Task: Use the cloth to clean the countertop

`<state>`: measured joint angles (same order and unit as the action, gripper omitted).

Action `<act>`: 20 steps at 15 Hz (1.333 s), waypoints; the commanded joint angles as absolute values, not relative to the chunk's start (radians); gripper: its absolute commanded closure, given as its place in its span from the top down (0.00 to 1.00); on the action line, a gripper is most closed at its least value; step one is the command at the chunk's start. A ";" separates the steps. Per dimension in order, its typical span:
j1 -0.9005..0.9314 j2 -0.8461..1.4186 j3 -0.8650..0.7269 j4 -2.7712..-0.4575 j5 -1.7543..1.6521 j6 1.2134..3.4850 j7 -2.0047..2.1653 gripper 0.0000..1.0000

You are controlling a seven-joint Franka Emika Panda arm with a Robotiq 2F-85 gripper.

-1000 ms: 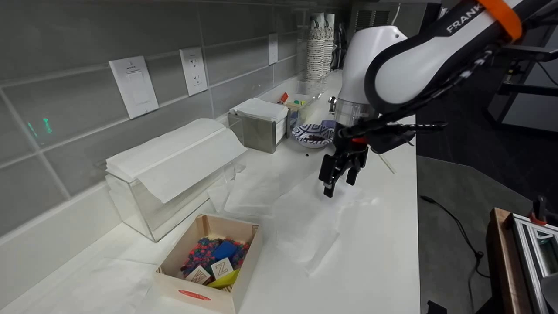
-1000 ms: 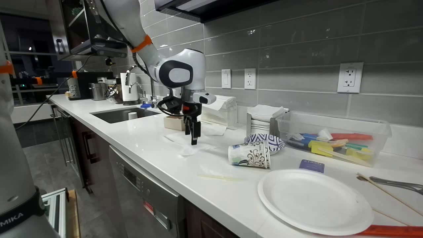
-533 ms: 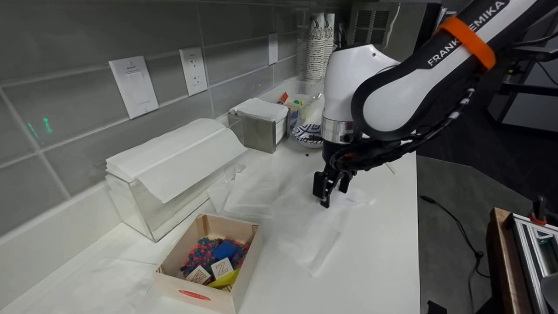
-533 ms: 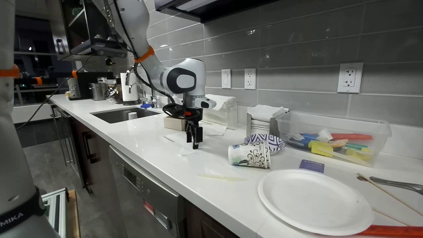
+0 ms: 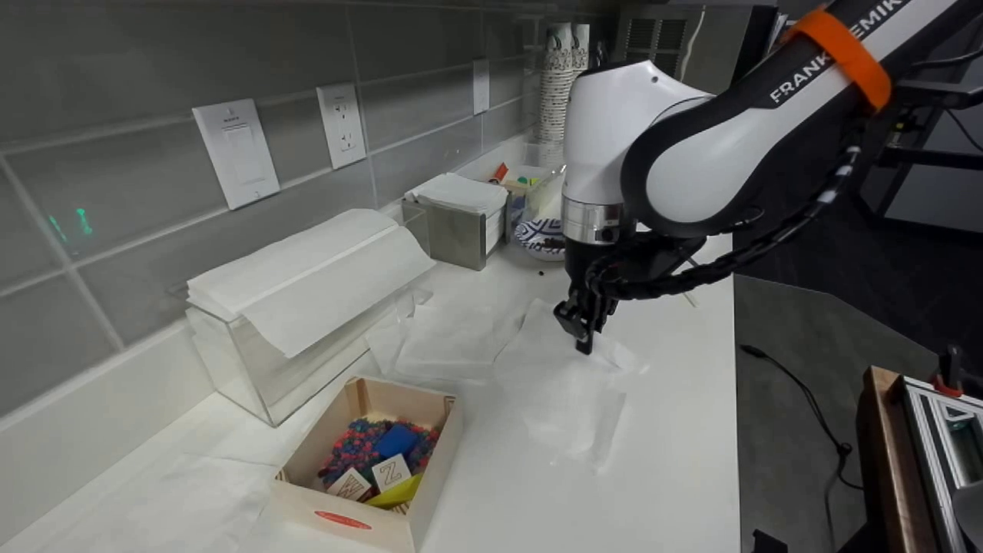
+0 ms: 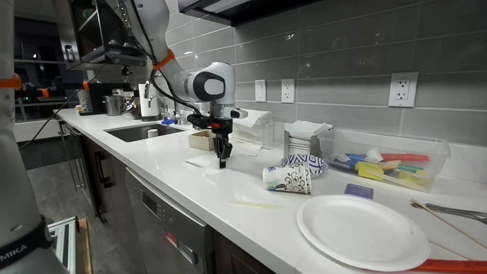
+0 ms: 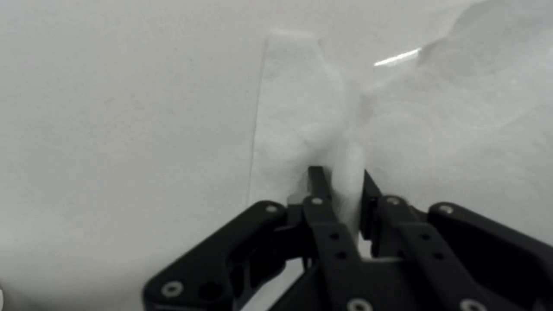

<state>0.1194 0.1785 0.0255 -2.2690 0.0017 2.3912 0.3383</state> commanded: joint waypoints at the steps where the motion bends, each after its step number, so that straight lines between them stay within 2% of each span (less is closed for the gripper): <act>1: 0.124 0.096 0.026 -2.339 -0.033 2.378 0.392 0.00; 9: 0.093 -0.240 0.063 -2.570 -0.041 2.379 0.545 0.00; 15: -0.041 -0.562 0.091 -2.749 -0.035 2.331 0.707 0.00; 19: -0.162 -0.651 0.067 -2.801 -0.059 2.303 0.680 0.00; 20: -0.201 -0.612 0.059 -2.753 -0.068 2.304 0.676 0.00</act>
